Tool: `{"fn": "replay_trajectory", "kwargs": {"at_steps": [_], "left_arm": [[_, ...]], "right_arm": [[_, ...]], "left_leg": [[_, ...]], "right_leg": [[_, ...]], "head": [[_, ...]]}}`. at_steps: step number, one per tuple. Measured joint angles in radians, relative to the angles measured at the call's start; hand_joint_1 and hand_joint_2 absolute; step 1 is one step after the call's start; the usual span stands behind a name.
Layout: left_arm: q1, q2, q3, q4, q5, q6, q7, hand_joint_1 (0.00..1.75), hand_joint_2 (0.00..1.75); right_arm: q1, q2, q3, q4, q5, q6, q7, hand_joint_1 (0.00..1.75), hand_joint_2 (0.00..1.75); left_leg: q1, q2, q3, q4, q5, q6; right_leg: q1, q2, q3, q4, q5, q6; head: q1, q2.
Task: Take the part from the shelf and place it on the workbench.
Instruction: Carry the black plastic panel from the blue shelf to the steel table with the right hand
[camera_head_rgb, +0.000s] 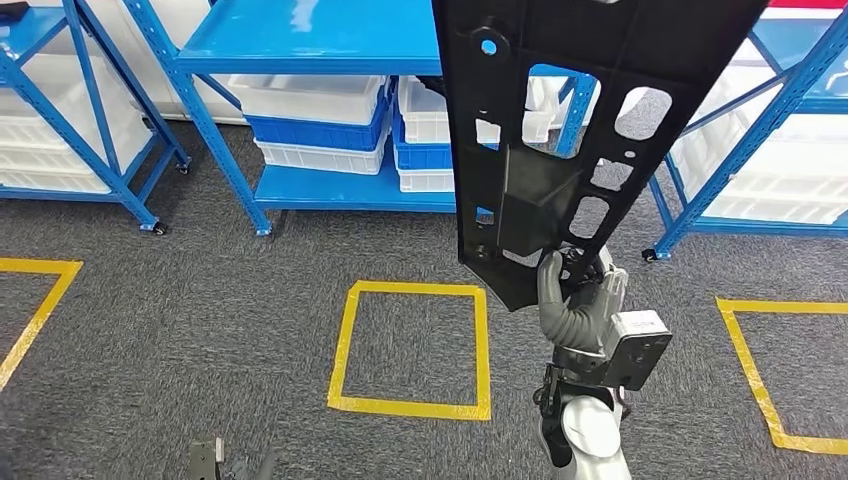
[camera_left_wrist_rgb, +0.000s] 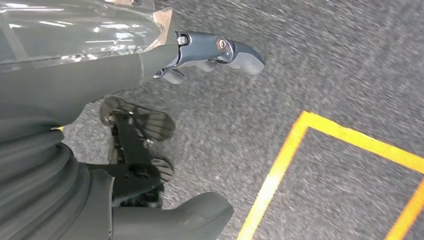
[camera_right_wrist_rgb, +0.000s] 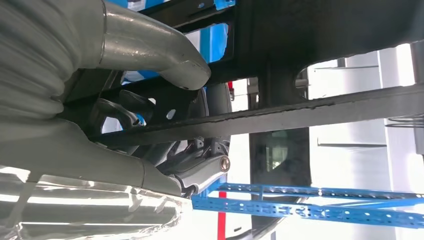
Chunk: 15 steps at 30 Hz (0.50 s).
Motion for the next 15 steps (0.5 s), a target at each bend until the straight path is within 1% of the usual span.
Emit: {"fn": "replay_trajectory", "kwargs": {"at_steps": [1, 2, 3, 4, 5, 6, 7, 8, 9, 10, 11, 12, 13, 14, 15], "left_arm": [[0.000, 0.000, 0.000, 0.000, 0.000, -0.001, -0.002, 0.00, 1.75], [-0.001, 0.001, 0.000, -0.001, 0.000, -0.001, -0.003, 0.00, 1.75], [-0.002, 0.002, 0.000, -0.002, 0.000, 0.000, -0.004, 0.00, 1.75], [-0.003, 0.002, 0.000, -0.002, 0.000, 0.001, -0.005, 0.00, 1.75], [-0.003, 0.002, 0.000, -0.003, 0.000, 0.002, -0.006, 0.00, 1.75], [-0.002, 0.001, 0.000, -0.003, 0.000, 0.003, -0.006, 0.00, 1.75], [-0.002, 0.000, 0.000, -0.002, 0.000, 0.005, -0.007, 0.00, 1.75], [-0.001, 0.000, 0.000, -0.002, 0.000, 0.006, -0.008, 0.00, 1.75], [-0.001, -0.001, 0.001, -0.002, 0.002, 0.007, -0.008, 0.00, 1.75], [0.000, -0.001, 0.001, -0.002, 0.004, 0.008, -0.009, 0.00, 1.75], [0.002, -0.001, 0.002, -0.003, 0.006, 0.008, -0.009, 0.00, 1.75], [0.003, -0.002, 0.002, -0.002, 0.008, 0.008, -0.010, 0.00, 1.75], [0.005, -0.002, 0.002, -0.002, 0.008, 0.007, -0.011, 0.00, 1.75], [0.007, -0.002, 0.002, -0.002, 0.009, 0.006, -0.012, 0.00, 1.75], [0.009, -0.003, 0.002, -0.002, 0.009, 0.005, -0.013, 0.00, 1.75]], "right_arm": [[-0.002, -0.002, -0.001, 0.003, -0.002, 0.000, -0.002, 1.75, 1.75], [-0.005, -0.003, -0.002, 0.006, -0.004, -0.001, -0.003, 1.75, 1.75], [-0.010, -0.004, -0.003, 0.009, -0.006, -0.003, -0.005, 1.75, 1.75], [-0.015, -0.004, -0.004, 0.012, -0.008, -0.004, -0.006, 1.75, 1.75], [-0.021, -0.005, -0.004, 0.016, -0.010, -0.006, -0.007, 1.75, 1.75], [-0.026, -0.006, -0.004, 0.020, -0.013, -0.007, -0.007, 1.75, 1.75], [-0.030, -0.007, -0.005, 0.024, -0.015, -0.008, -0.008, 1.75, 1.75], [-0.033, -0.008, -0.005, 0.029, -0.017, -0.008, -0.008, 1.75, 1.75], [-0.036, -0.010, -0.005, 0.033, -0.018, -0.009, -0.008, 1.75, 1.75], [-0.038, -0.012, -0.005, 0.038, -0.020, -0.009, -0.008, 1.75, 1.75], [-0.041, -0.014, -0.005, 0.043, -0.022, -0.009, -0.008, 1.75, 1.75], [-0.043, -0.015, -0.005, 0.049, -0.023, -0.009, -0.008, 1.75, 1.75], [-0.045, -0.016, -0.005, 0.055, -0.024, -0.009, -0.008, 1.75, 1.75], [-0.047, -0.018, -0.005, 0.061, -0.025, -0.009, -0.008, 1.75, 1.75], [-0.048, -0.019, -0.005, 0.066, -0.027, -0.009, -0.008, 1.75, 1.75]], "left_leg": [[0.000, -0.001, 0.055, -0.060, 0.015, 0.005], [-0.002, -0.002, 0.114, -0.138, 0.013, 0.010], [-0.004, -0.003, 0.162, -0.204, 0.003, 0.015], [-0.007, -0.003, 0.192, -0.252, -0.009, 0.021], [-0.012, -0.003, 0.200, -0.274, -0.013, 0.027], [-0.013, -0.001, 0.192, -0.278, -0.004, 0.035], [-0.013, 0.001, 0.182, -0.283, 0.008, 0.043], [-0.012, 0.003, 0.169, -0.287, 0.022, 0.052], [-0.009, 0.005, 0.154, -0.293, 0.038, 0.059], [-0.009, 0.006, 0.137, -0.295, 0.051, 0.063], [-0.009, 0.006, 0.120, -0.295, 0.065, 0.065], [-0.009, 0.008, 0.105, -0.294, 0.079, 0.064], [-0.009, 0.009, 0.089, -0.293, 0.093, 0.062], [-0.009, 0.010, 0.072, -0.291, 0.107, 0.060], [-0.009, 0.011, 0.057, -0.290, 0.120, 0.056]], "right_leg": [[0.000, 0.000, -0.014, 0.004, 0.010, 0.003], [0.002, 0.000, -0.026, 0.008, 0.019, 0.008], [0.003, 0.000, -0.033, 0.010, 0.029, 0.014], [0.004, 0.000, -0.038, 0.009, 0.039, 0.021], [0.004, -0.001, -0.040, 0.006, 0.050, 0.029], [0.005, -0.001, -0.042, 0.002, 0.060, 0.036], [0.004, -0.001, -0.047, 0.003, 0.060, 0.041], [0.005, 0.000, -0.059, 0.018, 0.042, 0.040], [0.006, 0.000, -0.074, 0.049, 0.007, 0.036], [0.004, 0.000, -0.091, 0.100, -0.042, 0.029], [0.003, 0.000, -0.107, 0.164, -0.088, 0.026], [0.003, 0.000, -0.118, 0.230, -0.114, 0.029], [0.002, 0.000, -0.122, 0.284, -0.115, 0.038], [0.001, 0.000, -0.114, 0.313, -0.094, 0.050], [0.001, 0.000, -0.090, 0.307, -0.065, 0.061]], "head": [[0.000, 0.000], [0.000, 0.000], [0.001, 0.000], [0.001, 0.000], [0.001, 0.000], [0.003, 0.000], [0.002, 0.000], [0.004, 0.000], [0.006, 0.000], [0.008, 0.000], [0.010, 0.000], [0.012, 0.000], [0.012, 0.000], [0.013, 0.000], [0.013, 0.000]]}}
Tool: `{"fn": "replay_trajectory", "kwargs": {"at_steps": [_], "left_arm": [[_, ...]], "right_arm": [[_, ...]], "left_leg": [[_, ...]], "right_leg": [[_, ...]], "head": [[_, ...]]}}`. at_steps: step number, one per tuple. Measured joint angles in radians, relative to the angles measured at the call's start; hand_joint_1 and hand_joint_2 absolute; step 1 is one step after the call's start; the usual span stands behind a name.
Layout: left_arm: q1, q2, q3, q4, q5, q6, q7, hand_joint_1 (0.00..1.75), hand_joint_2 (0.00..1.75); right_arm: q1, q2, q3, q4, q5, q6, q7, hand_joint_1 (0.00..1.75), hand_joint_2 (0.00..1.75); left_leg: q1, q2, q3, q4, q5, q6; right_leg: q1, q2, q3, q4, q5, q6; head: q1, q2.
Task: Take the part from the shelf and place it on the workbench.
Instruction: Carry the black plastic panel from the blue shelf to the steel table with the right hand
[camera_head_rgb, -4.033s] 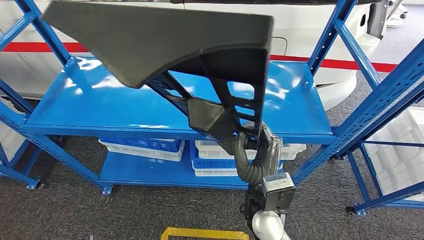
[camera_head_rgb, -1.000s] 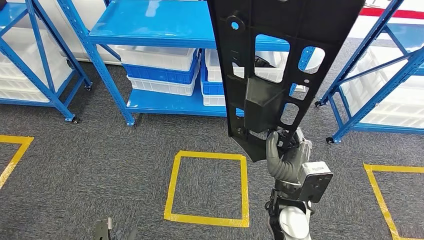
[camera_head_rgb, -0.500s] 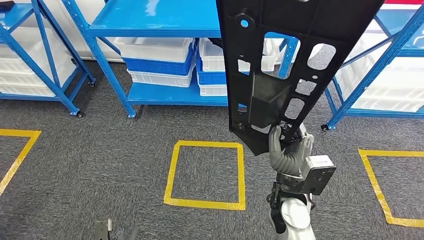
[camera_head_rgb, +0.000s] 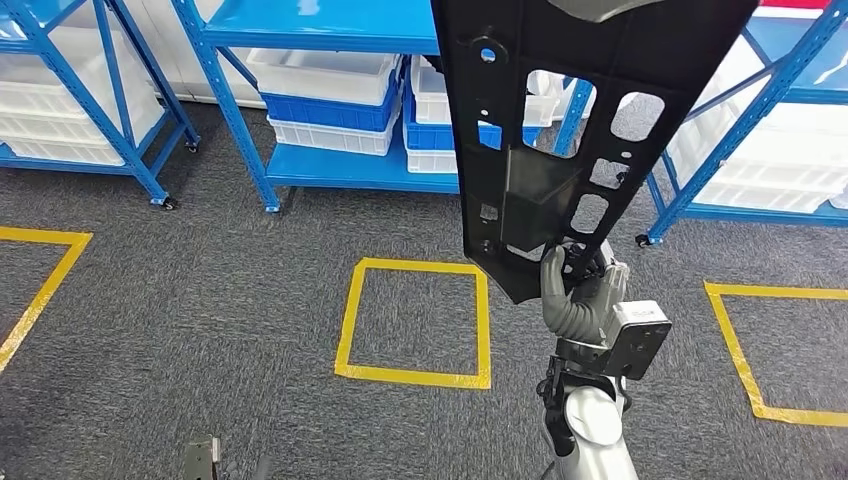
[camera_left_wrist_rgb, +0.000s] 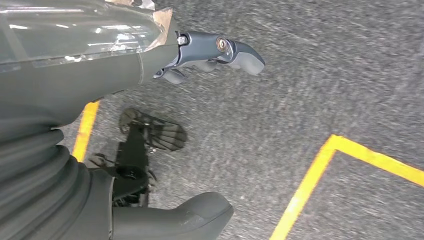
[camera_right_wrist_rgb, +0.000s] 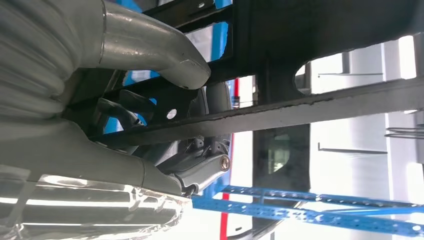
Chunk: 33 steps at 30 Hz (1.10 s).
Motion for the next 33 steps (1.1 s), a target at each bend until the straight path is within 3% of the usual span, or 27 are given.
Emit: {"fn": "replay_trajectory", "kwargs": {"at_steps": [1, 2, 4, 5, 7, 8, 10, 12, 13, 14, 15, 17, 19, 20, 24, 33], "left_arm": [[0.001, 0.000, 0.000, 0.000, 0.001, -0.002, -0.002, 0.00, 1.75], [0.002, 0.000, 0.001, 0.000, 0.002, -0.003, -0.004, 0.00, 1.75], [0.003, 0.000, 0.001, -0.001, 0.005, -0.006, -0.010, 0.00, 1.75], [0.004, 0.000, 0.001, -0.001, 0.006, -0.007, -0.013, 0.00, 1.75], [0.007, 0.001, 0.001, -0.001, 0.008, -0.009, -0.017, 0.00, 1.75], [0.009, 0.001, 0.001, -0.001, 0.008, -0.010, -0.018, 0.00, 1.75], [0.011, 0.002, 0.001, -0.001, 0.009, -0.010, -0.020, 0.00, 1.75], [0.011, 0.002, 0.001, -0.001, 0.009, -0.012, -0.022, 0.00, 1.75], [0.012, 0.002, 0.001, -0.001, 0.009, -0.012, -0.024, 0.00, 1.75], [0.012, 0.002, 0.001, -0.001, 0.009, -0.014, -0.025, 0.00, 1.75], [0.012, 0.002, 0.001, -0.001, 0.009, -0.014, -0.027, 0.00, 1.75], [0.012, 0.004, 0.002, -0.001, 0.009, -0.016, -0.028, 0.00, 1.75], [0.011, 0.008, 0.002, -0.001, 0.008, -0.018, -0.030, 0.00, 1.75], [0.011, 0.009, 0.002, -0.001, 0.008, -0.018, -0.031, 0.00, 1.75], [0.011, 0.008, 0.002, -0.001, 0.008, -0.018, -0.032, 0.00, 1.75], [0.011, 0.004, 0.007, -0.001, 0.008, -0.020, -0.034, 0.00, 1.75]], "right_arm": [[-0.002, -0.001, 0.000, 0.004, -0.001, 0.000, -0.001, 1.75, 1.75], [-0.005, -0.001, 0.000, 0.008, -0.002, 0.000, -0.002, 1.75, 1.75], [-0.011, -0.001, 0.000, 0.013, -0.003, 0.000, -0.006, 1.75, 1.75], [-0.013, -0.002, 0.000, 0.015, -0.004, 0.000, -0.008, 1.75, 1.75], [-0.013, -0.002, 0.000, 0.020, -0.005, -0.001, -0.011, 1.75, 1.75], [-0.013, -0.002, 0.000, 0.023, -0.005, -0.001, -0.012, 1.75, 1.75], [-0.013, -0.002, 0.000, 0.025, -0.005, -0.001, -0.014, 1.75, 1.75], [-0.012, -0.002, 0.000, 0.029, -0.005, -0.001, -0.015, 1.75, 1.75], [-0.011, -0.002, 0.000, 0.031, -0.005, -0.001, -0.015, 1.75, 1.75], [-0.010, -0.002, 0.000, 0.033, -0.005, -0.001, -0.015, 1.75, 1.75], [-0.010, -0.002, 0.000, 0.035, -0.005, -0.001, -0.015, 1.75, 1.75], [-0.010, -0.002, 0.000, 0.036, -0.005, -0.001, -0.016, 1.75, 1.75], [-0.012, -0.002, 0.000, 0.036, -0.005, -0.001, -0.017, 1.75, 1.75], [-0.012, -0.002, 0.001, 0.037, -0.006, -0.001, -0.017, 1.75, 1.75], [-0.012, -0.003, 0.001, 0.037, -0.006, -0.001, -0.017, 1.75, 1.75], [-0.012, -0.005, 0.000, 0.037, -0.006, -0.001, -0.018, 1.75, 1.75]], "left_leg": [[0.000, 0.000, -0.016, 0.002, 0.012, -0.004], [-0.002, 0.000, -0.028, 0.006, 0.021, -0.010], [-0.006, 0.000, -0.041, 0.012, 0.036, -0.021], [-0.007, 0.000, -0.043, 0.013, 0.043, -0.026], [-0.001, -0.001, -0.047, 0.014, 0.050, -0.037], [0.002, -0.001, -0.053, 0.026, 0.036, -0.042], [0.005, -0.004, -0.084, 0.107, -0.037, -0.051], [0.006, -0.006, -0.130, 0.242, -0.114, -0.057], [0.006, -0.006, -0.141, 0.289, -0.129, -0.058], [0.006, -0.007, -0.136, 0.301, -0.124, -0.055], [0.005, -0.008, -0.110, 0.272, -0.103, -0.049], [-0.002, -0.013, -0.021, 0.138, -0.056, -0.025], [-0.013, -0.015, 0.037, 0.041, -0.036, -0.005], [-0.017, -0.014, 0.044, 0.024, -0.037, -0.003], [-0.023, -0.012, 0.040, 0.014, -0.032, -0.019], [-0.024, -0.012, 0.033, 0.019, -0.028, -0.013]], "right_leg": [[-0.001, 0.000, 0.043, -0.044, 0.021, 0.005], [0.000, 0.000, 0.104, -0.120, 0.017, 0.002], [0.005, 0.001, 0.200, -0.269, -0.030, -0.018], [0.009, 0.002, 0.222, -0.309, -0.051, -0.027], [0.006, 0.002, 0.218, -0.319, -0.050, -0.045], [0.004, 0.002, 0.217, -0.319, -0.044, -0.055], [0.002, 0.000, 0.210, -0.319, -0.028, -0.073], [0.008, 0.000, 0.196, -0.317, -0.017, -0.080], [0.011, 0.000, 0.190, -0.316, -0.013, -0.081], [0.014, 0.000, 0.186, -0.315, -0.010, -0.081], [0.018, 0.001, 0.184, -0.314, -0.008, -0.081], [0.022, 0.001, 0.182, -0.313, -0.007, -0.080], [0.022, 0.001, 0.179, -0.313, -0.004, -0.074], [0.022, 0.000, 0.176, -0.311, -0.003, -0.071], [0.019, 0.000, 0.167, -0.306, -0.003, -0.066], [0.018, 0.000, 0.161, -0.307, 0.004, -0.056]], "head": [[0.000, 0.000], [0.000, 0.000], [-0.002, 0.000], [-0.003, 0.000], [-0.006, 0.000], [-0.006, 0.000], [-0.008, 0.000], [-0.010, 0.000], [-0.010, 0.000], [-0.010, 0.000], [-0.010, 0.000], [-0.009, 0.000], [-0.007, 0.000], [-0.007, 0.000], [-0.010, 0.000], [-0.010, 0.000]]}}
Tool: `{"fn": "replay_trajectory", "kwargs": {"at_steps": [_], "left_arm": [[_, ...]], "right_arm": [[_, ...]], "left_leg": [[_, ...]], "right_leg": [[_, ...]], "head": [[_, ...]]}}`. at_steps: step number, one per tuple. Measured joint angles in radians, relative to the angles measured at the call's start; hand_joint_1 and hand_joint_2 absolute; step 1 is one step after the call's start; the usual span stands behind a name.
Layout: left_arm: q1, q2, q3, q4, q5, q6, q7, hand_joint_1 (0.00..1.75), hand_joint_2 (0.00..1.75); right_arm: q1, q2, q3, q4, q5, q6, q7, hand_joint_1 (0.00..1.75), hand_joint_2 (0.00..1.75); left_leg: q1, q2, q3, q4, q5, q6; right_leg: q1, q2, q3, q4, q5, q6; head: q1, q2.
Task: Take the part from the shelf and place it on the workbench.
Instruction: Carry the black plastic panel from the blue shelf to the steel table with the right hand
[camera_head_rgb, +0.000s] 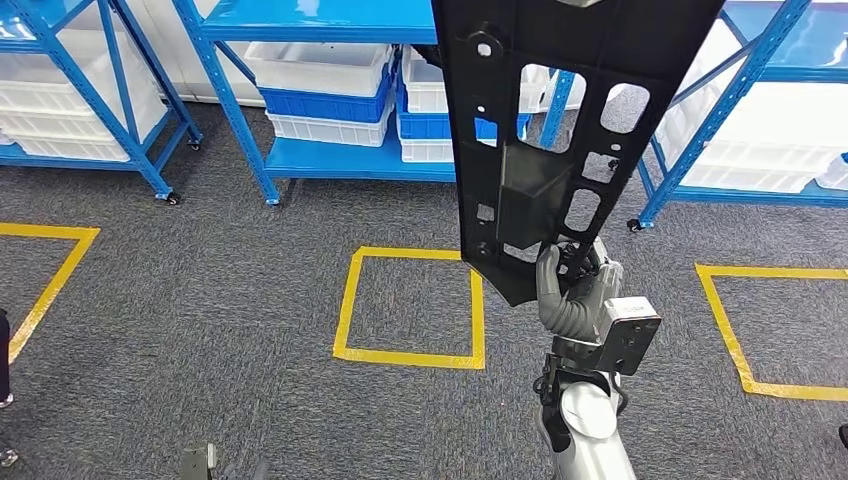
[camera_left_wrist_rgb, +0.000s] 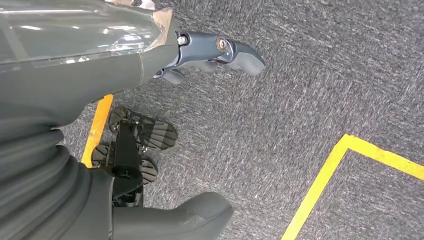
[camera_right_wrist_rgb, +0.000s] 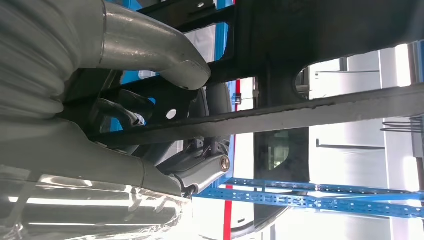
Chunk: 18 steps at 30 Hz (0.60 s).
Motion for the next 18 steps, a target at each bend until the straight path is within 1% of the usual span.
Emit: {"fn": "replay_trajectory", "kwargs": {"at_steps": [2, 3, 4, 5, 6, 7, 8, 9, 10, 11, 12, 13, 14, 15, 16, 17, 18], "left_arm": [[0.000, 0.000, 0.001, 0.000, 0.000, -0.001, -0.002, 0.00, 1.75], [0.000, 0.000, 0.001, 0.000, 0.000, -0.001, -0.002, 0.00, 1.75], [0.000, 0.000, 0.001, 0.000, 0.000, -0.001, -0.004, 0.00, 1.75], [0.000, -0.001, 0.001, 0.000, -0.001, -0.002, -0.005, 0.00, 1.75], [-0.001, -0.002, 0.001, 0.000, -0.001, -0.002, -0.006, 0.00, 1.75], [-0.001, -0.003, 0.002, 0.000, -0.002, -0.003, -0.006, 0.00, 1.75], [-0.003, -0.004, 0.002, -0.001, -0.003, -0.003, -0.006, 0.00, 1.75], [-0.004, -0.005, 0.003, -0.001, -0.004, -0.003, -0.006, 0.00, 1.75], [-0.004, -0.006, 0.004, -0.001, -0.005, -0.003, -0.006, 0.00, 1.75], [-0.004, -0.007, 0.005, -0.001, -0.006, -0.003, -0.005, 0.00, 1.75], [-0.004, -0.007, 0.006, -0.001, -0.007, -0.003, -0.004, 0.00, 1.75], [-0.004, -0.008, 0.006, -0.001, -0.008, -0.002, -0.004, 0.00, 1.75], [-0.004, -0.009, 0.007, -0.001, -0.009, -0.002, -0.003, 0.00, 1.75], [-0.004, -0.010, 0.008, -0.001, -0.009, -0.002, -0.003, 0.00, 1.75], [-0.004, -0.009, 0.008, -0.001, -0.009, -0.001, -0.003, 0.00, 1.75], [-0.004, -0.009, 0.009, -0.001, -0.009, -0.001, -0.003, 0.00, 1.75], [-0.004, -0.008, 0.009, -0.001, -0.009, 0.000, -0.002, 0.00, 1.75]], "right_arm": [[0.000, -0.002, 0.000, 0.000, 0.000, 0.000, -0.001, 1.75, 1.75], [0.001, -0.004, 0.000, 0.000, 0.001, 0.000, -0.001, 1.75, 1.75], [0.001, -0.005, 0.000, 0.000, 0.002, -0.001, -0.002, 1.75, 1.75], [0.002, -0.005, 0.000, -0.002, 0.004, -0.002, -0.003, 1.75, 1.75], [0.003, -0.006, 0.000, -0.004, 0.009, -0.004, -0.004, 1.75, 1.75], [0.004, -0.008, 0.001, -0.006, 0.014, -0.006, -0.005, 1.75, 1.75], [0.005, -0.009, 0.001, -0.008, 0.020, -0.007, -0.006, 1.75, 1.75], [0.007, -0.011, 0.001, -0.009, 0.025, -0.008, -0.006, 1.75, 1.75], [0.009, -0.013, 0.001, -0.009, 0.029, -0.009, -0.005, 1.75, 1.75], [0.013, -0.015, 0.001, -0.009, 0.033, -0.009, -0.003, 1.75, 1.75], [0.018, -0.017, 0.001, -0.009, 0.036, -0.010, -0.002, 1.75, 1.75], [0.022, -0.019, 0.001, -0.009, 0.038, -0.010, 0.000, 1.75, 1.75], [0.024, -0.020, 0.001, -0.010, 0.040, -0.010, 0.001, 1.75, 1.75], [0.025, -0.021, 0.000, -0.011, 0.041, -0.010, 0.001, 1.75, 1.75], [0.026, -0.023, 0.001, -0.011, 0.042, -0.010, 0.002, 1.75, 1.75], [0.026, -0.023, 0.001, -0.013, 0.043, -0.011, 0.002, 1.75, 1.75], [0.027, -0.024, 0.000, -0.015, 0.044, -0.011, 0.003, 1.75, 1.75]], "left_leg": [[0.000, 0.000, -0.001, 0.000, 0.001, 0.002], [-0.001, 0.000, -0.003, 0.002, 0.002, 0.004], [-0.002, -0.001, -0.005, 0.003, 0.003, 0.009], [-0.002, -0.001, -0.004, -0.003, 0.006, 0.015], [0.001, -0.001, 0.000, -0.016, 0.014, 0.022], [0.006, -0.001, 0.007, -0.033, 0.024, 0.028], [0.011, -0.001, 0.012, -0.049, 0.034, 0.032], [0.016, -0.002, 0.014, -0.058, 0.040, 0.032], [0.018, -0.005, 0.011, -0.060, 0.044, 0.032], [0.019, -0.008, 0.007, -0.060, 0.046, 0.029], [0.022, -0.013, 0.003, -0.058, 0.048, 0.026], [0.025, -0.018, -0.002, -0.055, 0.049, 0.021], [0.031, -0.025, -0.007, -0.049, 0.050, 0.014], [0.037, -0.032, -0.014, -0.039, 0.049, 0.006], [0.041, -0.040, -0.021, -0.029, 0.047, -0.005], [0.043, -0.046, -0.029, -0.016, 0.043, -0.016], [0.043, -0.052, -0.035, -0.008, 0.041, -0.025]], "right_leg": [[0.000, 0.000, -0.001, 0.000, 0.001, 0.002], [-0.003, 0.000, -0.001, -0.002, 0.004, 0.005], [-0.005, -0.001, -0.001, -0.005, 0.007, 0.008], [-0.004, -0.001, 0.000, -0.010, 0.011, 0.013], [-0.004, -0.002, 0.000, -0.014, 0.013, 0.017], [-0.001, -0.001, -0.004, -0.008, 0.006, 0.019], [0.001, 0.000, -0.018, 0.018, -0.010, 0.020], [-0.002, 0.001, -0.042, 0.068, -0.036, 0.019], [-0.005, 0.002, -0.074, 0.135, -0.066, 0.021], [-0.011, 0.002, -0.106, 0.204, -0.092, 0.025], [-0.017, 0.002, -0.127, 0.248, -0.104, 0.032], [-0.024, 0.002, -0.130, 0.258, -0.101, 0.044], [-0.032, 0.002, -0.110, 0.221, -0.082, 0.059], [-0.041, 0.006, -0.073, 0.150, -0.055, 0.075], [-0.044, 0.015, -0.042, 0.088, -0.035, 0.086], [-0.047, 0.023, -0.018, 0.038, -0.019, 0.087], [-0.046, 0.029, -0.006, 0.016, -0.013, 0.080]], "head": [[0.000, 0.000], [0.000, 0.000], [0.000, 0.000], [-0.001, 0.000], [-0.001, 0.000], [0.000, 0.000], [0.001, 0.000], [0.002, 0.000], [0.002, 0.000], [0.003, 0.000], [0.003, 0.000], [0.003, 0.000], [0.003, 0.000], [0.003, 0.000], [0.005, 0.000], [0.007, 0.000], [0.008, 0.000]]}}
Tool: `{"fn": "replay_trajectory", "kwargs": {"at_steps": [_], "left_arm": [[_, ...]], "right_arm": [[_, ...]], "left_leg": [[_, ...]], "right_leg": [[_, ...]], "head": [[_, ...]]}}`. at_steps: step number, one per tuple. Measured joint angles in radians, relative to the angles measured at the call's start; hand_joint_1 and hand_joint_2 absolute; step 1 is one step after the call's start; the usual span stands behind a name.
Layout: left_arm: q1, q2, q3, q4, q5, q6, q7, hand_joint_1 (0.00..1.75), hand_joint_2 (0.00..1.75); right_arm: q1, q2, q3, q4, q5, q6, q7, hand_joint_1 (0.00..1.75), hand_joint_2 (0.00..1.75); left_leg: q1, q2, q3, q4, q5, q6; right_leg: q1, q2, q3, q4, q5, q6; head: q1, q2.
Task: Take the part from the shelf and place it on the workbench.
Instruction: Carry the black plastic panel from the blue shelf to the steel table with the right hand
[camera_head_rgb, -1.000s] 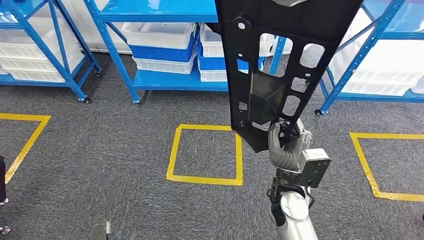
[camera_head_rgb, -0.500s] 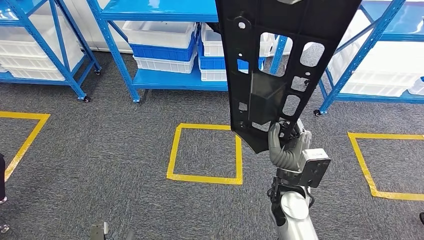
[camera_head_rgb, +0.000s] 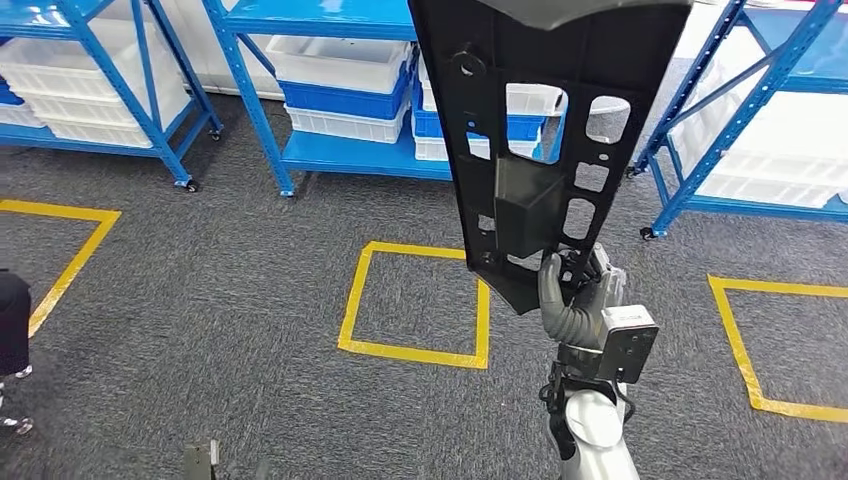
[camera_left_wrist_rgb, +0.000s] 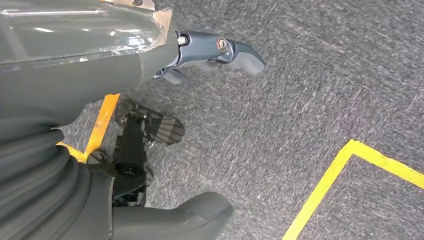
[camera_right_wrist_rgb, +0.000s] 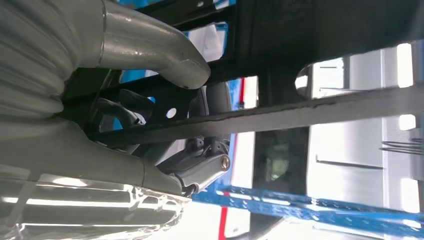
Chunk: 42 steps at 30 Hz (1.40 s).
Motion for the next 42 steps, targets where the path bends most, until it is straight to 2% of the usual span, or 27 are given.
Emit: {"fn": "replay_trajectory", "kwargs": {"at_steps": [2, 4, 5, 7, 9, 10, 11, 14, 15, 16, 18, 20, 21, 23, 25, 26, 28, 30, 31, 33, 34, 36, 37, 39, 40, 41, 42], "left_arm": [[0.001, 0.000, 0.000, -0.001, -0.002, 0.002, 0.001, 0.00, 1.75], [0.004, 0.000, 0.000, 0.000, -0.002, 0.003, 0.003, 0.00, 1.75], [0.005, 0.000, 0.000, 0.000, -0.002, 0.004, 0.005, 0.00, 1.75], [0.005, 0.000, 0.001, 0.000, -0.002, 0.008, 0.006, 0.00, 1.75], [0.006, 0.000, 0.002, 0.000, -0.002, 0.011, 0.007, 0.00, 1.75], [0.007, 0.000, 0.003, 0.000, -0.002, 0.012, 0.007, 0.00, 1.75], [0.008, 0.001, 0.005, 0.000, -0.002, 0.012, 0.008, 0.00, 1.75], [0.008, 0.003, 0.010, -0.001, -0.002, 0.011, 0.003, 0.00, 1.75], [0.007, 0.003, 0.010, -0.001, -0.002, 0.011, 0.000, 0.00, 1.75], [0.008, 0.003, 0.012, -0.002, -0.002, 0.011, -0.004, 0.00, 1.75], [0.014, 0.005, 0.017, -0.002, 0.000, 0.016, -0.012, 0.00, 1.75], [0.022, 0.006, 0.025, -0.002, 0.004, 0.025, -0.021, 0.00, 1.75], [0.023, 0.006, 0.028, -0.002, 0.006, 0.031, -0.026, 0.00, 1.75], [0.026, 0.005, 0.033, -0.002, 0.009, 0.044, -0.036, 0.00, 1.75], [0.032, 0.003, 0.041, -0.002, 0.012, 0.056, -0.039, 0.00, 1.75], [0.037, 0.002, 0.045, -0.001, 0.013, 0.063, -0.039, 0.00, 1.75], [0.043, 0.001, 0.053, -0.001, 0.015, 0.079, -0.039, 0.00, 1.75], [0.046, -0.001, 0.060, -0.001, 0.016, 0.099, -0.044, 0.00, 1.75], [0.048, -0.002, 0.063, -0.001, 0.017, 0.109, -0.049, 0.00, 1.75], [0.054, -0.004, 0.073, 0.000, 0.024, 0.118, -0.059, 0.00, 1.75], [0.057, -0.004, 0.079, 0.000, 0.030, 0.117, -0.063, 0.00, 1.75], [0.058, -0.004, 0.092, 0.000, 0.044, 0.103, -0.069, 0.00, 1.75], [0.058, -0.005, 0.098, 0.000, 0.050, 0.093, -0.072, 0.00, 1.75], [0.057, -0.006, 0.109, 0.000, 0.059, 0.078, -0.076, 0.00, 1.75], [0.057, -0.006, 0.114, 0.000, 0.060, 0.075, -0.077, 0.00, 1.75], [0.058, -0.007, 0.118, 0.000, 0.062, 0.074, -0.078, 0.00, 1.75], [0.058, -0.007, 0.122, 0.000, 0.062, 0.073, -0.078, 0.00, 1.75]], "right_arm": [[0.001, -0.001, -0.001, -0.003, 0.002, 0.000, 0.001, 1.75, 1.75], [-0.005, 0.000, -0.002, -0.004, 0.004, 0.001, 0.002, 1.75, 1.75], [-0.008, 0.002, -0.002, -0.005, 0.005, 0.003, 0.003, 1.75, 1.75], [-0.010, 0.004, -0.002, -0.007, 0.007, 0.008, 0.006, 1.75, 1.75], [-0.010, 0.004, -0.003, -0.007, 0.010, 0.011, 0.010, 1.75, 1.75], [-0.010, 0.004, -0.004, -0.007, 0.011, 0.011, 0.011, 1.75, 1.75], [-0.009, 0.004, -0.005, -0.007, 0.012, 0.011, 0.012, 1.75, 1.75], [-0.001, 0.003, -0.006, -0.010, 0.016, 0.009, 0.007, 1.75, 1.75], [0.005, 0.003, -0.006, -0.012, 0.020, 0.007, 0.003, 1.75, 1.75], [0.010, 0.003, -0.006, -0.015, 0.023, 0.006, 0.000, 1.75, 1.75], [0.022, 0.005, -0.006, -0.019, 0.029, 0.004, -0.005, 1.75, 1.75], [0.034, 0.006, -0.006, -0.024, 0.034, 0.003, -0.007, 1.75, 1.75], [0.042, 0.006, -0.006, -0.027, 0.037, 0.002, -0.008, 1.75, 1.75], [0.058, 0.006, -0.006, -0.031, 0.048, 0.001, -0.010, 1.75, 1.75], [0.073, 0.008, -0.006, -0.032, 0.057, 0.003, -0.008, 1.75, 1.75], [0.078, 0.010, -0.006, -0.032, 0.061, 0.006, -0.007, 1.75, 1.75], [0.082, 0.015, -0.006, -0.034, 0.067, 0.012, -0.006, 1.75, 1.75], [0.082, 0.021, -0.006, -0.038, 0.072, 0.019, -0.005, 1.75, 1.75], [0.082, 0.025, -0.005, -0.039, 0.074, 0.023, -0.004, 1.75, 1.75], [0.081, 0.032, -0.005, -0.041, 0.078, 0.030, -0.003, 1.75, 1.75], [0.079, 0.037, -0.004, -0.041, 0.080, 0.032, -0.002, 1.75, 1.75], [0.074, 0.047, -0.003, -0.043, 0.082, 0.037, -0.002, 1.75, 1.75], [0.072, 0.050, -0.003, -0.044, 0.082, 0.041, -0.001, 1.75, 1.75], [0.069, 0.053, -0.002, -0.044, 0.083, 0.047, 0.000, 1.75, 1.75], [0.068, 0.054, -0.002, -0.044, 0.084, 0.049, 0.000, 1.75, 1.75], [0.068, 0.055, -0.002, -0.043, 0.084, 0.049, 0.001, 1.75, 1.75], [0.066, 0.056, -0.002, -0.043, 0.084, 0.049, 0.001, 1.75, 1.75]], "left_leg": [[0.002, -0.008, -0.003, -0.001, 0.002, -0.012], [0.009, -0.002, -0.008, 0.003, -0.002, -0.019], [0.011, 0.010, -0.021, 0.031, -0.023, -0.021], [0.012, 0.036, -0.073, 0.148, -0.103, -0.023], [0.011, 0.045, -0.118, 0.271, -0.167, -0.025], [0.012, 0.047, -0.116, 0.290, -0.174, -0.025], [0.012, 0.051, -0.093, 0.267, -0.164, -0.024], [0.010, 0.095, 0.041, 0.074, -0.109, -0.021], [0.007, 0.107, 0.066, 0.034, -0.102, -0.019], [0.002, 0.111, 0.074, 0.018, -0.100, -0.016], [-0.007, 0.092, 0.068, 0.017, -0.091, -0.001], [-0.011, 0.075, 0.067, 0.009, -0.077, 0.019], [-0.011, 0.066, 0.065, 0.006, -0.071, 0.027], [-0.015, 0.044, 0.057, 0.005, -0.065, 0.036], [-0.022, 0.019, 0.052, 0.006, -0.063, 0.040], [-0.027, 0.006, 0.052, 0.006, -0.062, 0.041], [-0.034, -0.019, 0.053, 0.006, -0.061, 0.042], [-0.039, -0.039, 0.051, 0.008, -0.061, 0.040], [-0.039, -0.047, 0.047, 0.008, -0.061, 0.037], [-0.037, -0.060, 0.041, 0.008, -0.059, 0.029], [-0.037, -0.053, 0.038, 0.012, -0.062, 0.025], [-0.039, -0.010, 0.013, 0.064, -0.095, 0.015], [-0.036, 0.016, -0.017, 0.121, -0.125, 0.009], [-0.025, 0.042, -0.089, 0.252, -0.179, -0.005], [-0.019, 0.047, -0.113, 0.290, -0.185, -0.011], [-0.013, 0.051, -0.117, 0.288, -0.171, -0.016], [-0.008, 0.058, -0.099, 0.247, -0.140, -0.020]], "right_leg": [[0.007, -0.003, 0.002, -0.001, 0.005, -0.028], [0.010, -0.014, 0.001, -0.006, 0.017, -0.053], [0.010, -0.019, -0.003, -0.009, 0.024, -0.065], [0.011, -0.031, -0.018, -0.009, 0.036, -0.080], [0.014, -0.048, -0.032, -0.009, 0.046, -0.081], [0.014, -0.057, -0.038, -0.009, 0.050, -0.079], [0.014, -0.067, -0.042, -0.008, 0.053, -0.075], [0.017, -0.093, -0.048, -0.006, 0.059, -0.062], [0.020, -0.101, -0.048, -0.005, 0.060, -0.055], [0.024, -0.109, -0.046, -0.005, 0.061, -0.047], [0.024, -0.123, -0.042, -0.011, 0.066, -0.028], [0.018, -0.102, -0.055, 0.013, 0.050, -0.018], [0.017, -0.081, -0.076, 0.056, 0.026, -0.020], [0.019, -0.043, -0.140, 0.197, -0.040, -0.029], [0.026, -0.033, -0.184, 0.291, -0.069, -0.030], [0.030, -0.029, -0.177, 0.279, -0.059, -0.028], [0.038, -0.005, -0.111, 0.145, -0.004, -0.030], [0.043, 0.029, -0.049, 0.020, 0.038, -0.045], [0.045, 0.037, -0.035, -0.006, 0.045, -0.053], [0.042, 0.022, -0.031, -0.015, 0.048, -0.064], [0.038, 0.013, -0.027, -0.021, 0.051, -0.070], [0.026, -0.008, -0.020, -0.033, 0.054, -0.084], [0.026, -0.020, -0.017, -0.035, 0.053, -0.088], [0.026, -0.043, -0.017, -0.035, 0.051, -0.092], [0.026, -0.055, -0.017, -0.035, 0.050, -0.092], [0.025, -0.066, -0.017, -0.034, 0.048, -0.090], [0.024, -0.076, -0.016, -0.032, 0.046, -0.087]], "head": [[-0.005, 0.000], [-0.010, 0.000], [-0.011, 0.000], [-0.016, 0.000], [-0.018, 0.000], [-0.019, 0.000], [-0.020, 0.000], [-0.022, 0.000], [-0.018, 0.000], [-0.015, 0.000], [-0.010, 0.000], [-0.009, 0.000], [-0.008, 0.000], [-0.005, 0.000], [-0.004, 0.000], [-0.004, 0.000], [-0.003, 0.000], [-0.004, 0.000], [-0.005, 0.000], [-0.004, 0.000], [-0.003, 0.000], [-0.008, 0.000], [-0.009, 0.000], [-0.013, 0.000], [-0.013, 0.000], [-0.013, 0.000], [-0.013, 0.000]]}}
